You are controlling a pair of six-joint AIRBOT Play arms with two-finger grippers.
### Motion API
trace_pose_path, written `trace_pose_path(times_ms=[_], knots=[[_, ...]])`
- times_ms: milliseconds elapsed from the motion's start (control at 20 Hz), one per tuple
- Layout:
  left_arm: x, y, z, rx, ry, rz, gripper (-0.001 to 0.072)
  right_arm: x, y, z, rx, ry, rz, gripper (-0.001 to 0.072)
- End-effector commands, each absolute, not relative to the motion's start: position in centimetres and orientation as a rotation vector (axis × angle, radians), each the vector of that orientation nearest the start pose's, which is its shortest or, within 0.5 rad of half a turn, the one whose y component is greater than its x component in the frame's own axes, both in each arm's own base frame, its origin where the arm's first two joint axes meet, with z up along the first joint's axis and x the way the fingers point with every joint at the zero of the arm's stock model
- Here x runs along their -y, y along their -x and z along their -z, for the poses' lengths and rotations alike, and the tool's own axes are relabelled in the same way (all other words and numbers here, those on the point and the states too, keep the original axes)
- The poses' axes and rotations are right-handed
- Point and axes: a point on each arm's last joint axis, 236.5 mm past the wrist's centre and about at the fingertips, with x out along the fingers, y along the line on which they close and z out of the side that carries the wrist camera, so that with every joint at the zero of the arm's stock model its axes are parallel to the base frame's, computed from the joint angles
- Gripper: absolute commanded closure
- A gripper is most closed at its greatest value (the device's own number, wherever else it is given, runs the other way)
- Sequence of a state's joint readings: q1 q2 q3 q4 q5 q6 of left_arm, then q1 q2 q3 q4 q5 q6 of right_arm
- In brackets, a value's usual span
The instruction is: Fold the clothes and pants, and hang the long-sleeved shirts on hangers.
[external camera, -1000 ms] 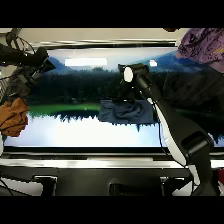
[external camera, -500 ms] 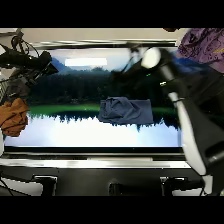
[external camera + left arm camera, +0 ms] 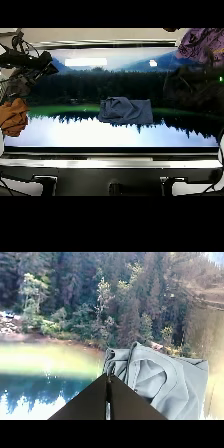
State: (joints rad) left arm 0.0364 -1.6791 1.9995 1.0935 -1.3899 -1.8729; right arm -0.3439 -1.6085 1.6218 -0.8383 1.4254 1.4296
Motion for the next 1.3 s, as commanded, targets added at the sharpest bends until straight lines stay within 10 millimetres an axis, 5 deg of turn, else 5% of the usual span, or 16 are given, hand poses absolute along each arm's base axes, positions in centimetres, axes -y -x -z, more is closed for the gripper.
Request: trace_pose_path(times_ms=[0,150,250,550,650,750,900,1050,1250], knots=[[8.8,-51.3,-14.6,-1.095,0.617,0.187,0.0692,0.6,-43.4,-0.2,-1.272,-0.843,-0.394,0.0058],[8.8,-51.3,-14.6,-1.095,0.618,0.187,0.0691,-1.5,-42.7,4.7,-1.309,-0.960,-0.438,0.0062],[8.8,-51.3,-14.6,-1.094,0.618,0.187,0.0691,-2.6,-42.4,6.9,-1.352,-0.982,-0.466,0.0135],[8.8,-51.3,-14.6,-1.093,0.618,0.187,0.0691,-6.8,-42.8,10.4,-1.403,-0.949,-0.518,0.0146],[8.9,-51.3,-14.6,-1.094,0.618,0.187,0.0691,-7.8,-42.8,10.9,-1.412,-0.930,-0.520,0.0194],[8.9,-51.3,-14.6,-1.094,0.618,0.187,0.0691,-8.8,-42.7,10.9,-1.422,-0.919,-0.532,0.0317],[8.8,-51.3,-14.6,-1.094,0.618,0.187,0.0691,-10.3,-42.3,9.5,-1.433,-0.942,-0.591,0.0685],[8.8,-51.3,-14.6,-1.095,0.618,0.187,0.0691,-9.7,-45.0,4.6,-1.338,-0.953,-0.575,0.0688],[8.8,-51.3,-14.6,-1.095,0.618,0.186,0.0691,-6.3,-50.2,-3.3,-1.203,-0.812,-0.450,0.0688]])
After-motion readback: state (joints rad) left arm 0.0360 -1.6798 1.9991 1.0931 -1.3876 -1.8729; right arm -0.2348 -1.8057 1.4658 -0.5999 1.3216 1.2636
